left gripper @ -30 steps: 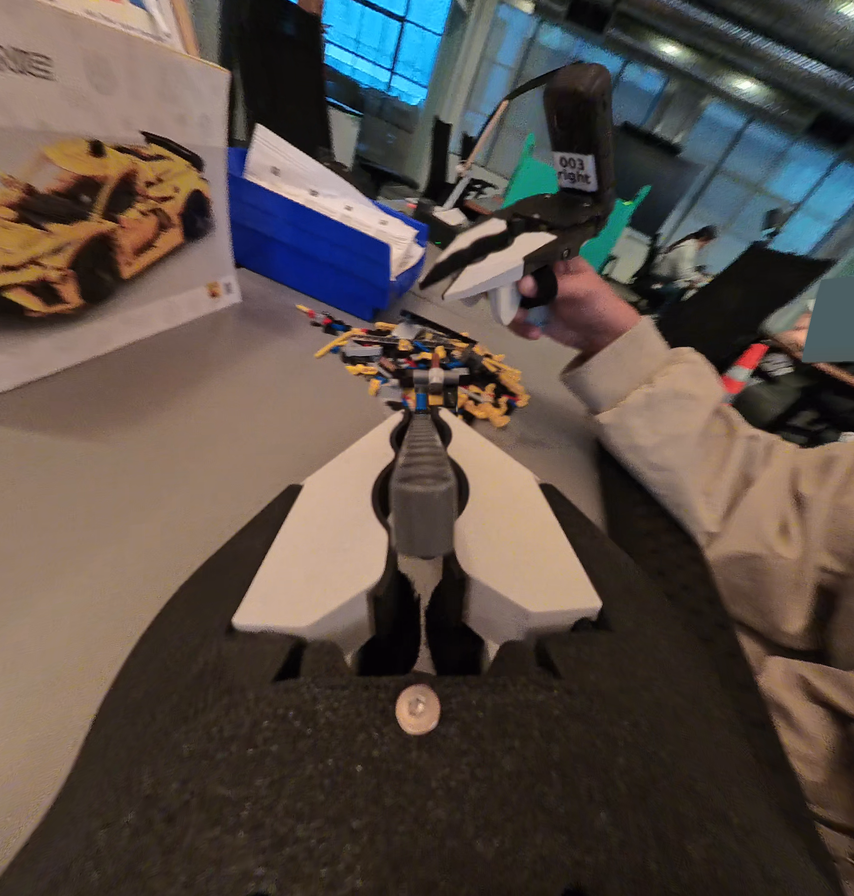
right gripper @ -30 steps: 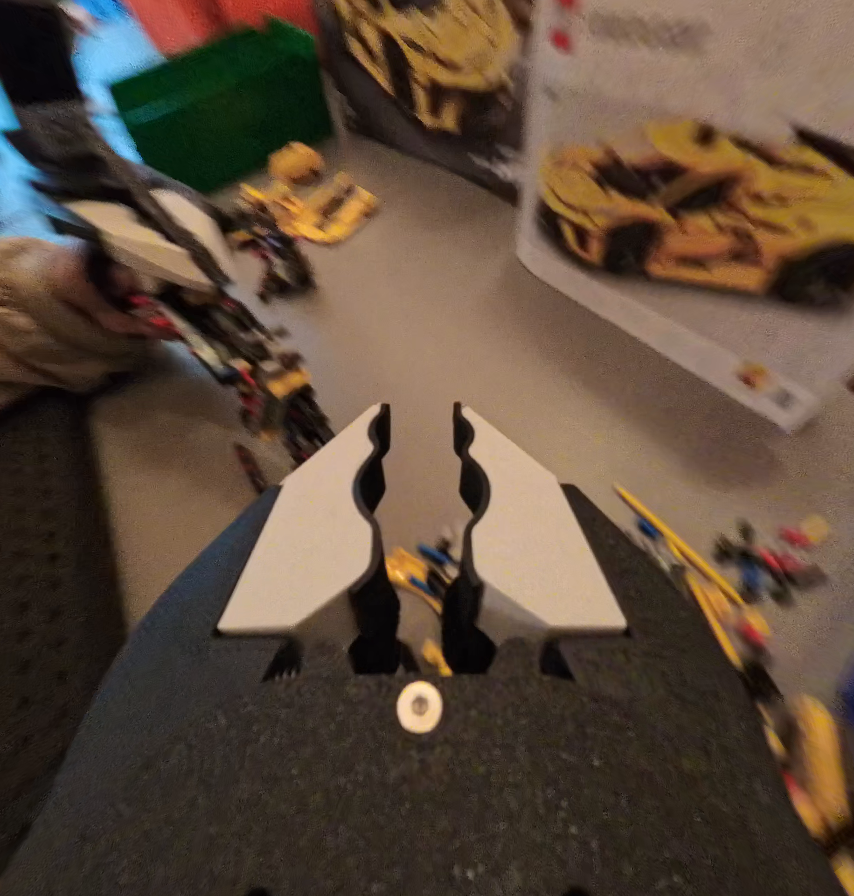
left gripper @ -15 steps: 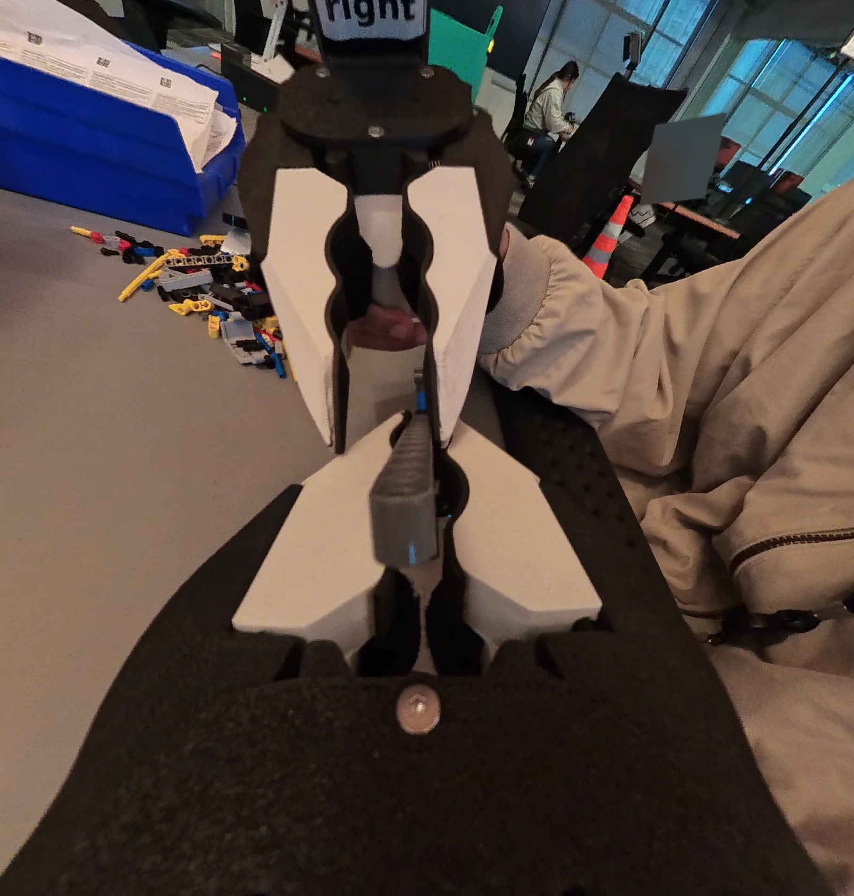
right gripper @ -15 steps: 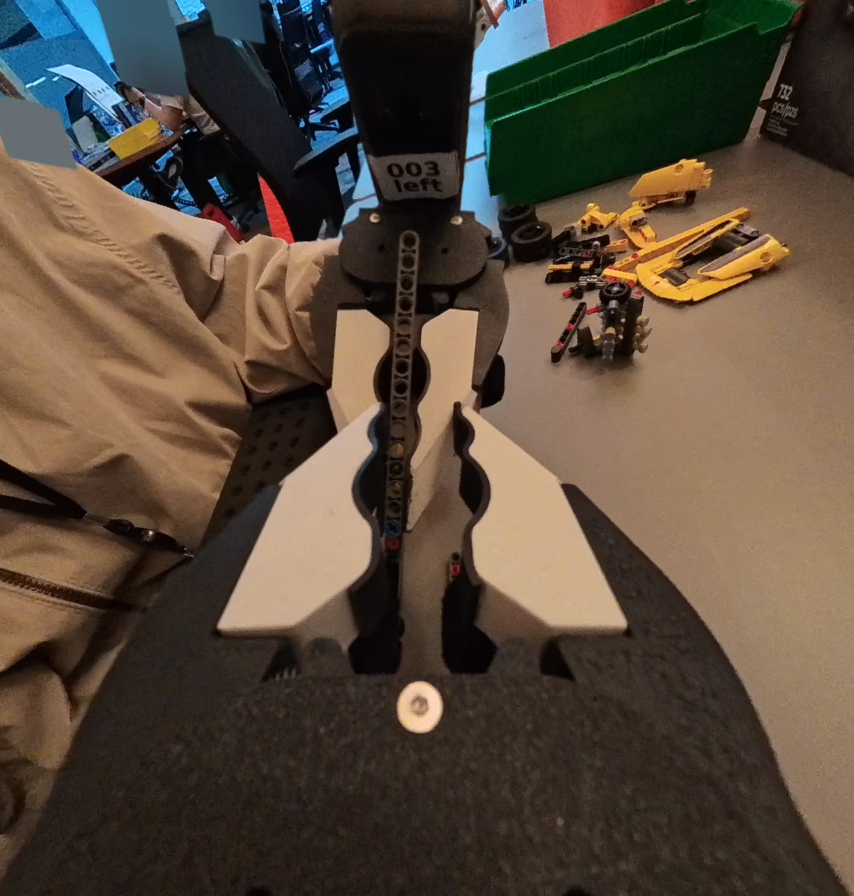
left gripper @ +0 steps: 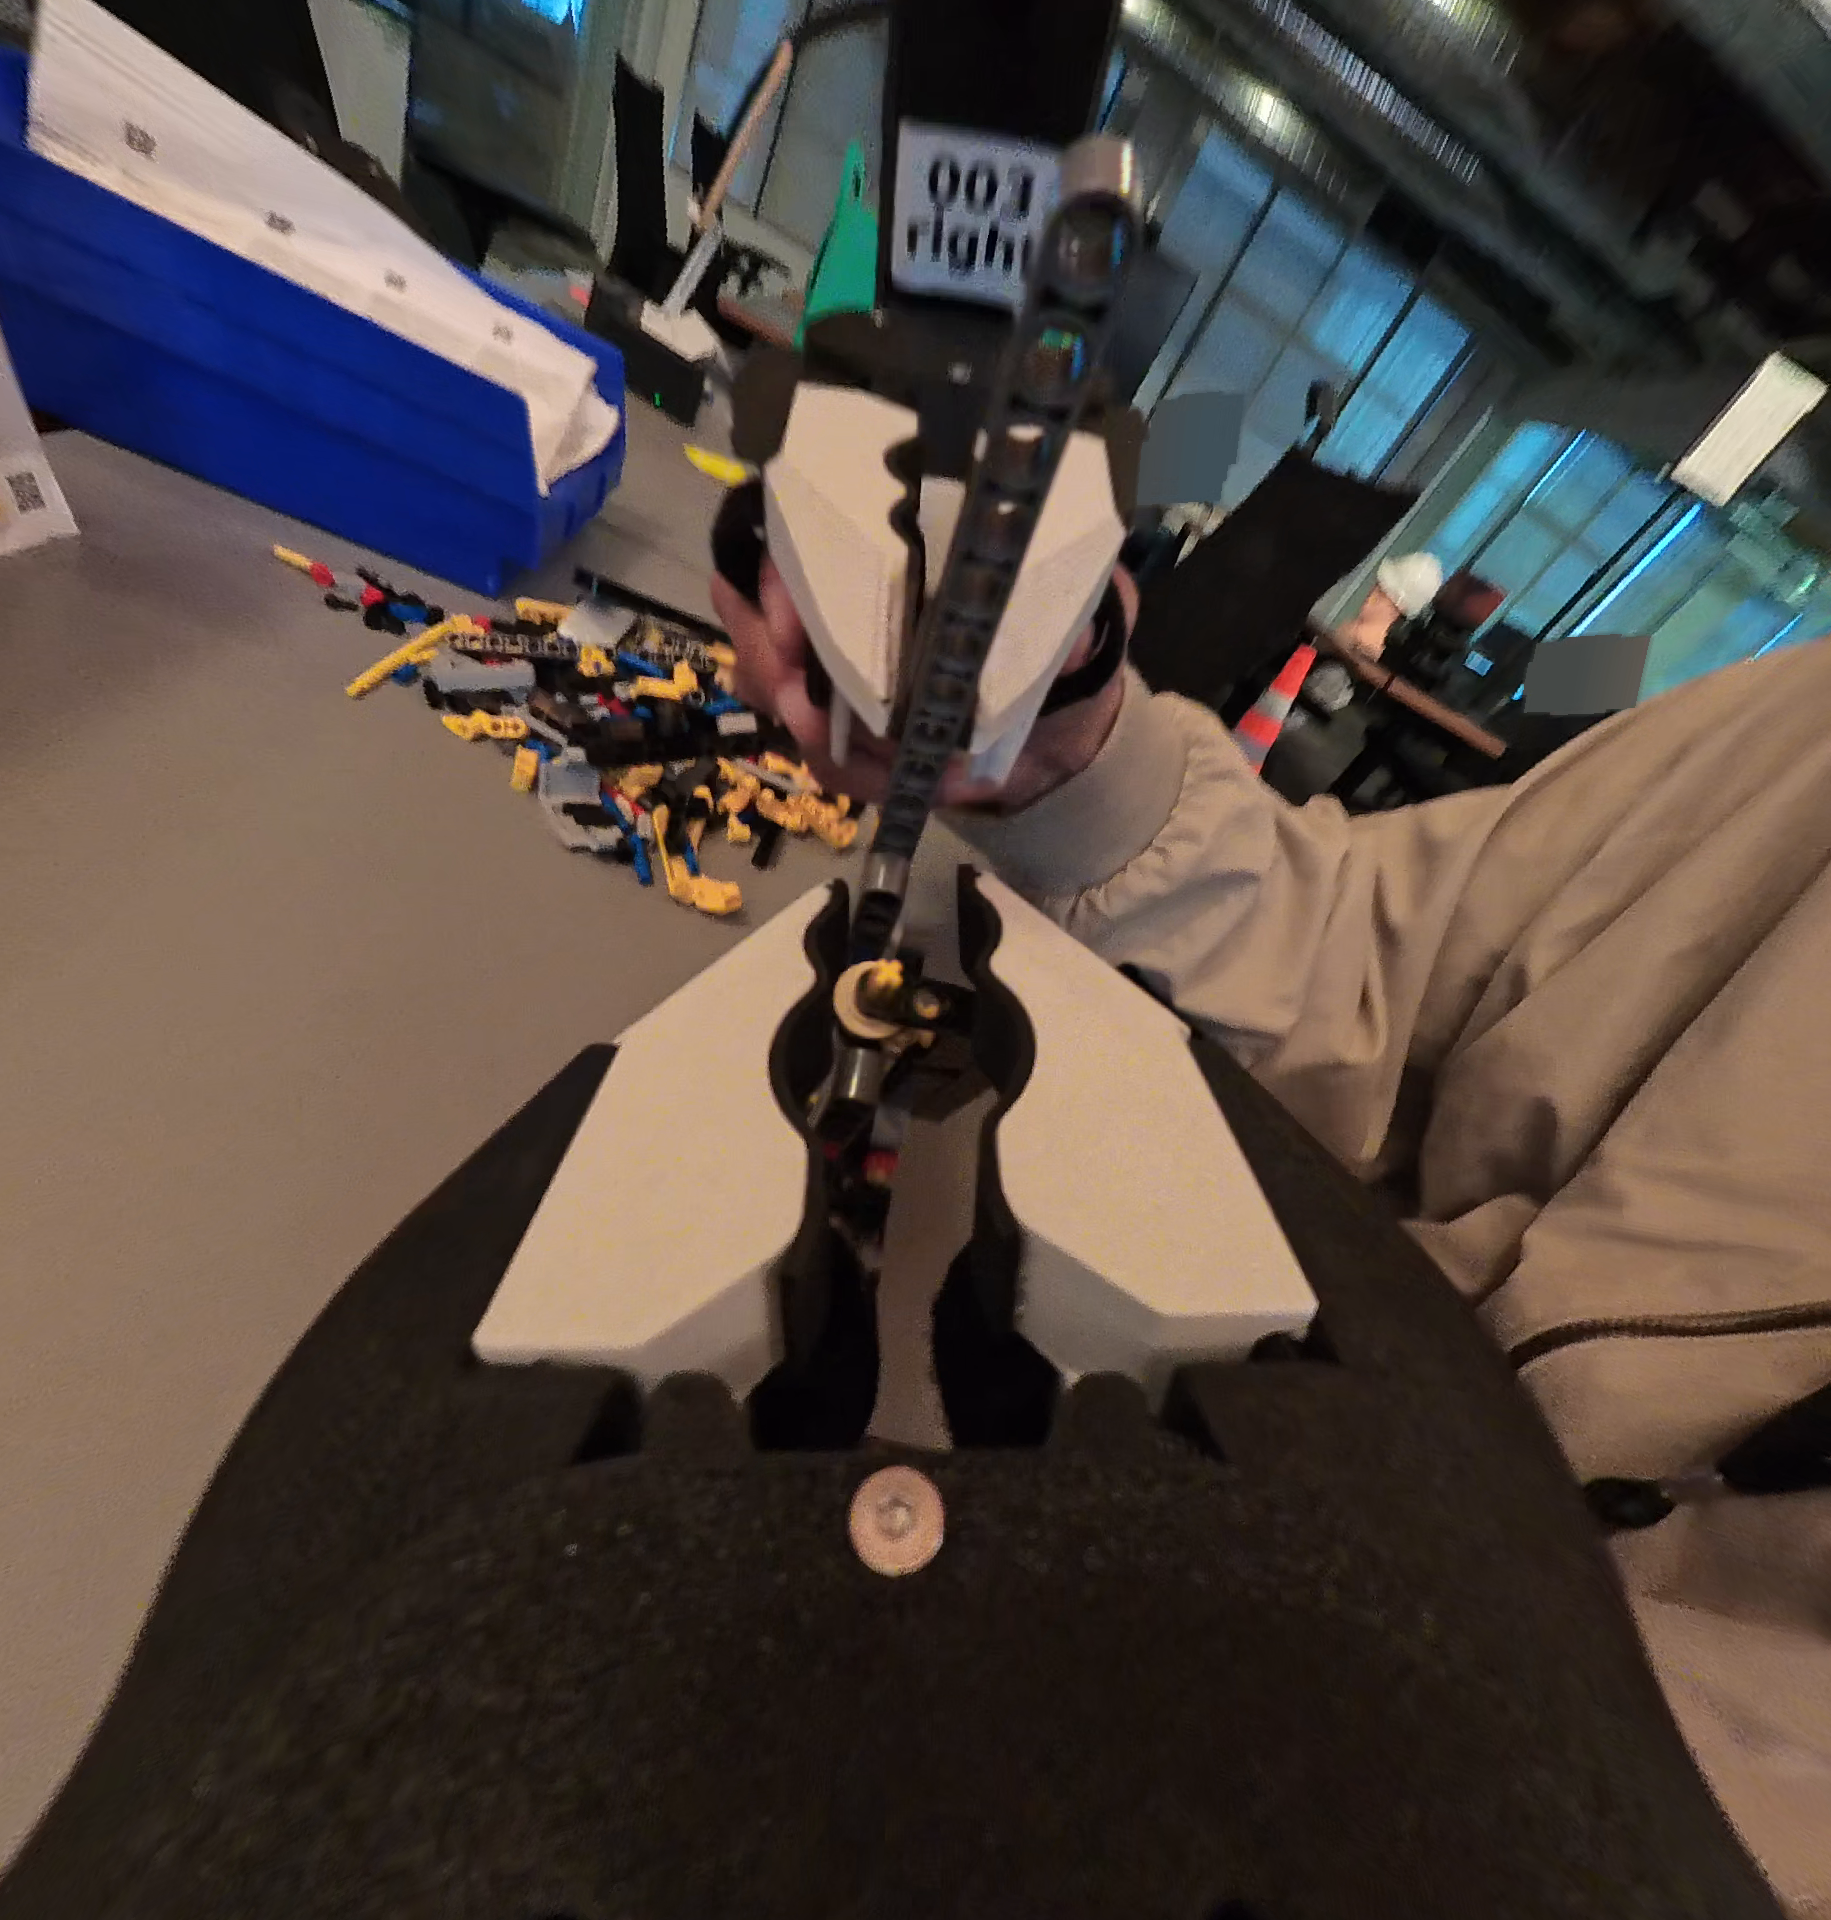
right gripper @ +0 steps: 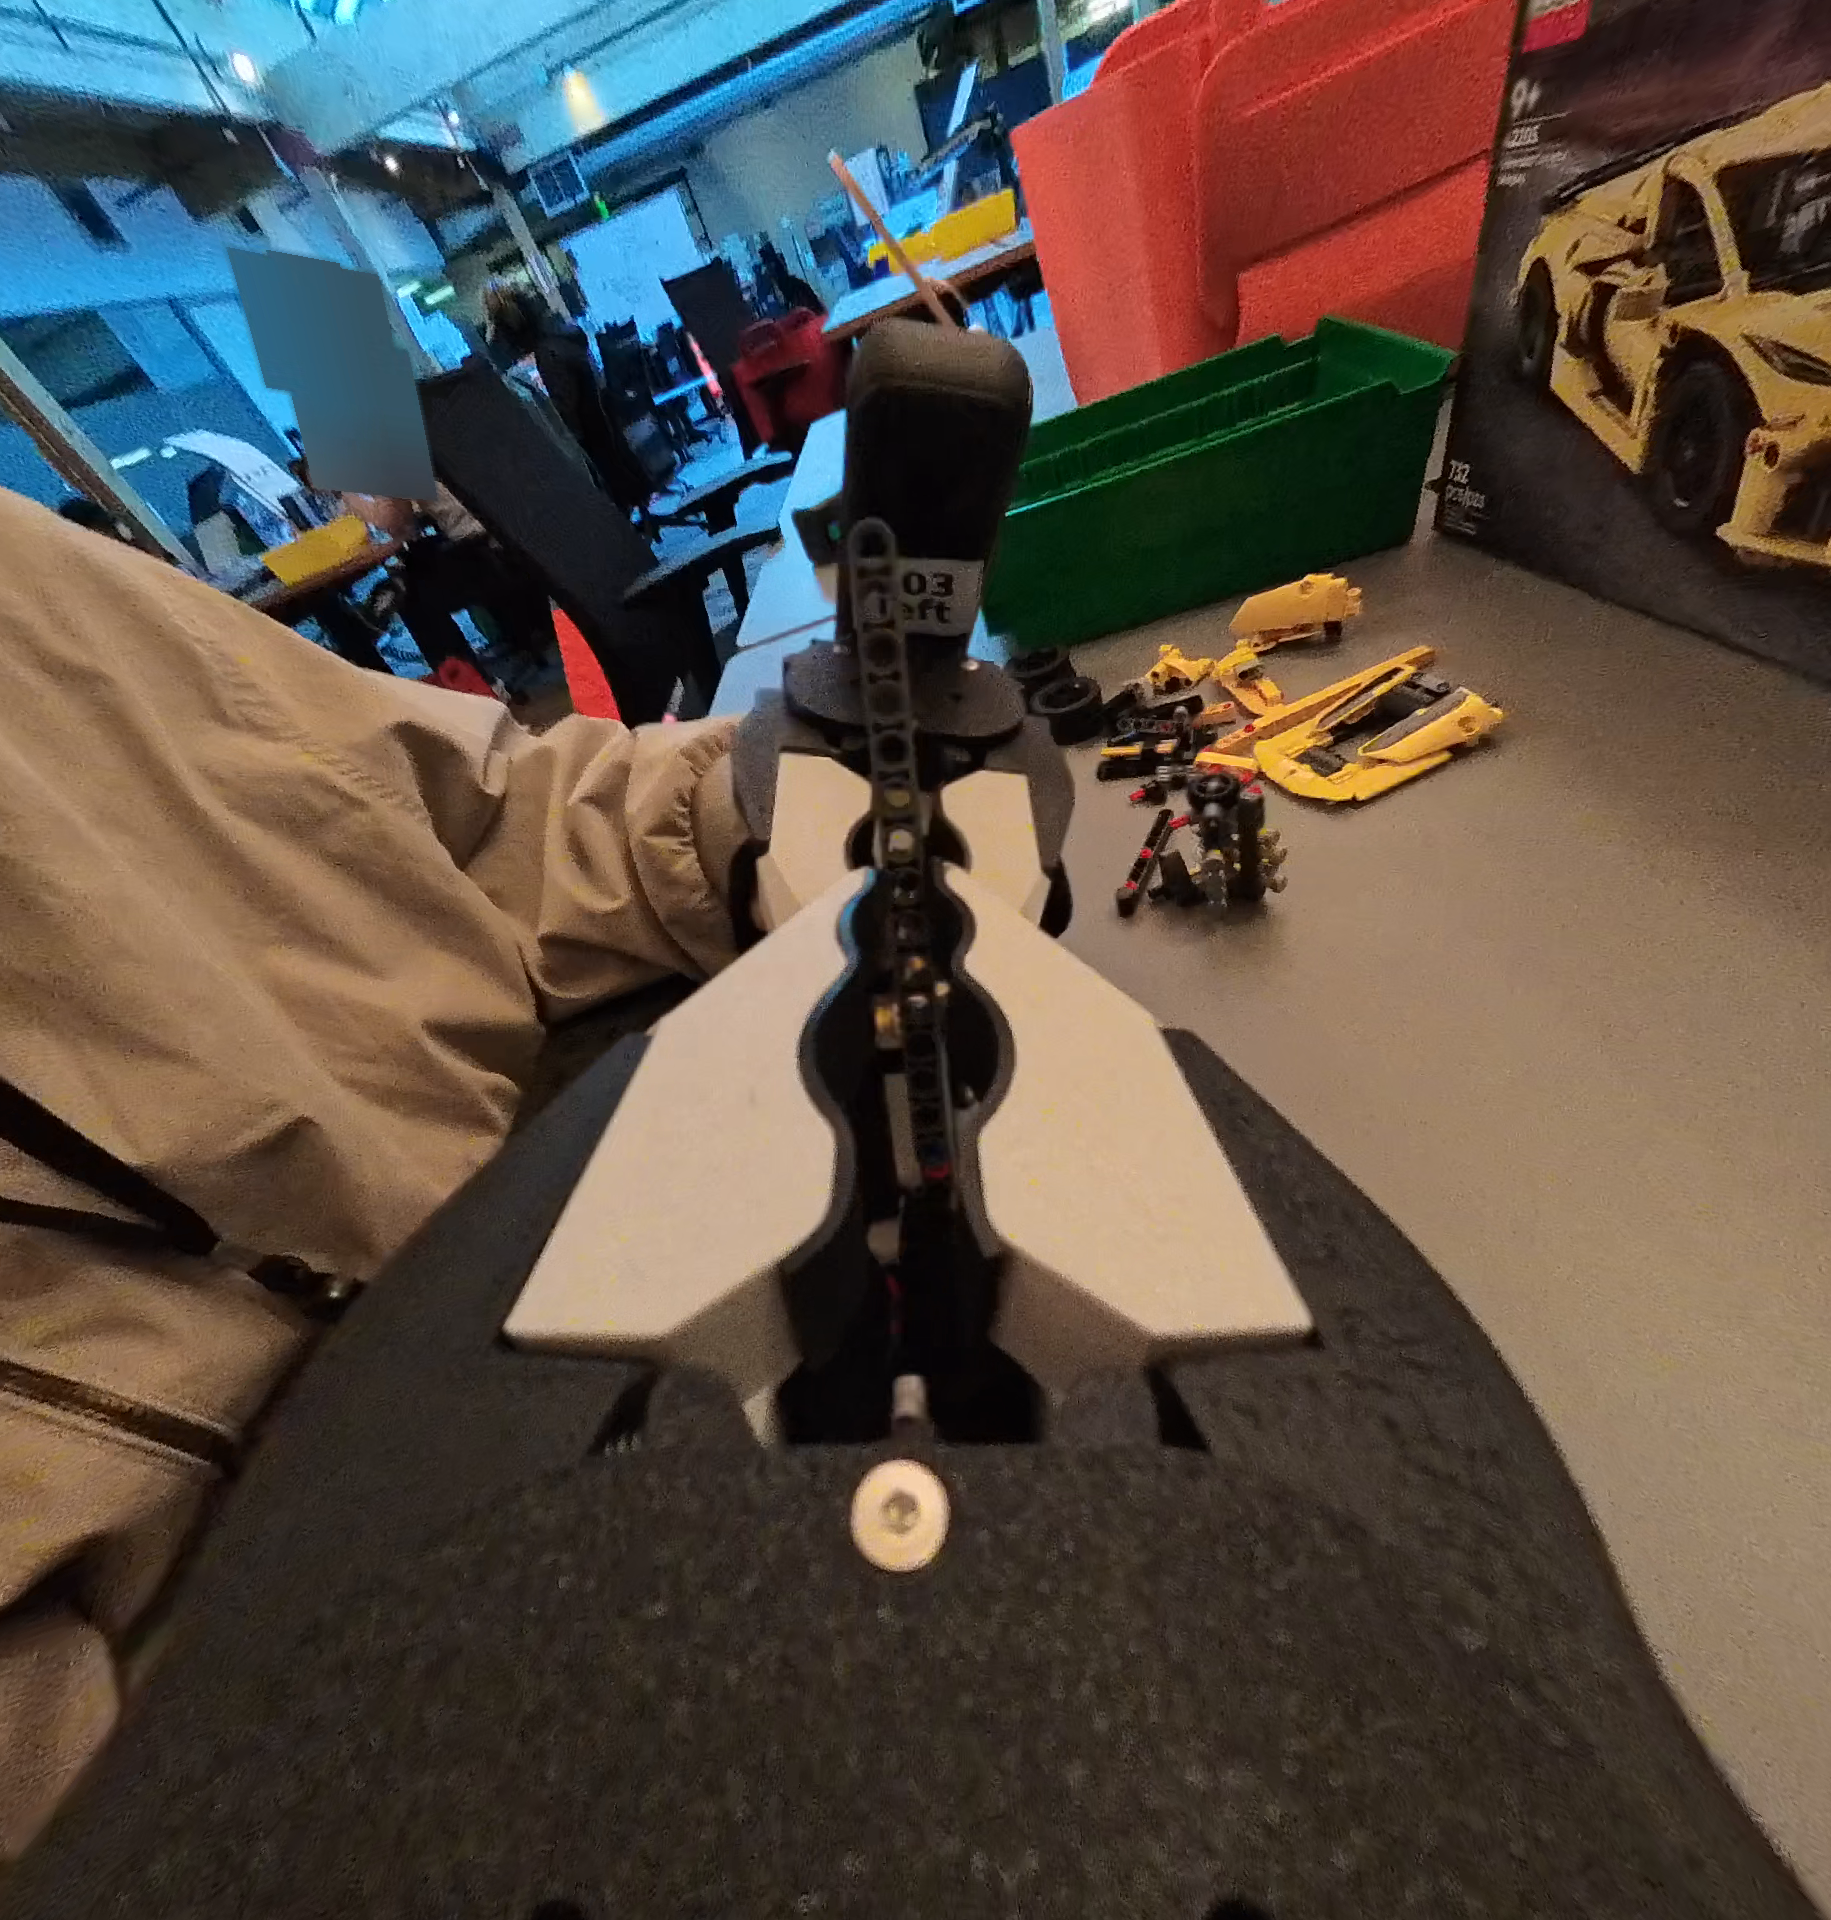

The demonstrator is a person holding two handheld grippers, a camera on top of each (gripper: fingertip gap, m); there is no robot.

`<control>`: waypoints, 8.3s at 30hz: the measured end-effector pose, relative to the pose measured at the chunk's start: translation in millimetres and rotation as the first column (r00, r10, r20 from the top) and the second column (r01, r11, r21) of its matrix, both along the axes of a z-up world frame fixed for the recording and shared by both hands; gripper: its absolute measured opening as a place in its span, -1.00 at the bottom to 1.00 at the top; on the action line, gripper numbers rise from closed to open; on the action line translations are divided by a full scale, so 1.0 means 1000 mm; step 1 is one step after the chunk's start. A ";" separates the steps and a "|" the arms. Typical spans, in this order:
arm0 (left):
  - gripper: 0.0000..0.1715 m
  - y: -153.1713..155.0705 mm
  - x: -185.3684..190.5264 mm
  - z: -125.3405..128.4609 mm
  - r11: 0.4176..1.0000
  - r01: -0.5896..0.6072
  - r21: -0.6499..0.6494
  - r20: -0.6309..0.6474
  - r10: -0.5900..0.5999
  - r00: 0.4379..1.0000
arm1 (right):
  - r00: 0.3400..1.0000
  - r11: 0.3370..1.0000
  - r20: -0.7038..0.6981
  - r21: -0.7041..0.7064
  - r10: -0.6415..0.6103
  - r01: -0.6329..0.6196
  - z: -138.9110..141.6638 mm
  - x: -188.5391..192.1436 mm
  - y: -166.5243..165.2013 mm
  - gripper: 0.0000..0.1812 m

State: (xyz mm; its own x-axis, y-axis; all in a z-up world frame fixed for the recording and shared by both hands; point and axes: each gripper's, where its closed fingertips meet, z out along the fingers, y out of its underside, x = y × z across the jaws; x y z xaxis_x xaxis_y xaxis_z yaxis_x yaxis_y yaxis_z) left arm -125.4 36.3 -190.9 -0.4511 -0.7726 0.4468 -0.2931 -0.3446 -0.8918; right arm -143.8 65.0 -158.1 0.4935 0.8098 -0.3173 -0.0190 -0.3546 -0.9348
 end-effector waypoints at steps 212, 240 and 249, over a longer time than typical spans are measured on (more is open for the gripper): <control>-0.91 0.076 0.000 -0.043 0.626 -0.363 0.690 0.047 0.462 0.886 | 0.898 0.886 0.077 -0.148 -0.433 0.440 -0.053 0.023 0.048 -0.97; -0.92 0.069 -0.008 -0.015 0.812 -0.350 0.467 0.057 0.368 0.928 | 0.880 0.894 0.158 0.074 -0.448 0.442 -0.017 0.120 0.008 -0.72; -0.92 0.059 0.002 -0.029 0.688 -0.339 0.641 0.067 0.389 0.919 | 0.871 0.903 0.277 0.275 -0.404 0.331 -0.031 0.001 0.036 -0.85</control>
State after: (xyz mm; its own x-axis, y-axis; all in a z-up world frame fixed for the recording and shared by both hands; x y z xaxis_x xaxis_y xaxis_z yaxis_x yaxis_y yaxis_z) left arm -123.7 95.3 -219.9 -0.0617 -0.9810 -0.1842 -0.3340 0.1942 -0.9224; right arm -143.2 100.7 -189.4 0.8131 0.5781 0.0673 0.2039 -0.1745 -0.9633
